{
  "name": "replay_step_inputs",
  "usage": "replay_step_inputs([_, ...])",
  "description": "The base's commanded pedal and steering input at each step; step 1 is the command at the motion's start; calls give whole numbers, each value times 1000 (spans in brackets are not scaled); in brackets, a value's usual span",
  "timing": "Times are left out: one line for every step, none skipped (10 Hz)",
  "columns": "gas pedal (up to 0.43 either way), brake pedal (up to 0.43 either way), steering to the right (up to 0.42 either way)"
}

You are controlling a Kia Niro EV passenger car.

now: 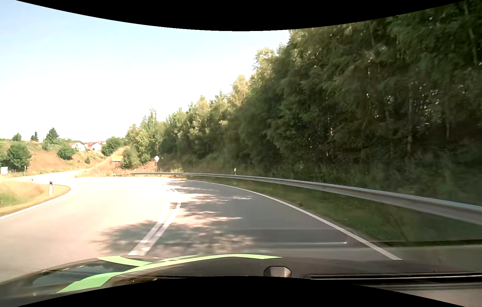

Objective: Follow the waypoints while adhering to traffic rules and regulations

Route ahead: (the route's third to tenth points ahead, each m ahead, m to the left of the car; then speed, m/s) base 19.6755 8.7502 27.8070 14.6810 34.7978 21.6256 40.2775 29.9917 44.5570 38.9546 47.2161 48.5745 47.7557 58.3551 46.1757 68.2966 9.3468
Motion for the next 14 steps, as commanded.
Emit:
replay_step_inputs([67, 0, -88])
replay_step_inputs([67, 0, -88])
replay_step_inputs([79, 0, -89])
replay_step_inputs([87, 0, -92])
replay_step_inputs([87, 0, -95])
replay_step_inputs([98, 0, -98])
replay_step_inputs([98, 0, -99])
replay_step_inputs([98, 0, -100])
replay_step_inputs([98, 0, -103])
replay_step_inputs([87, 0, -104])
replay_step_inputs([87, 0, -104])
replay_step_inputs([87, 0, -104])
replay_step_inputs([87, 0, -104])
replay_step_inputs([98, 0, -104])
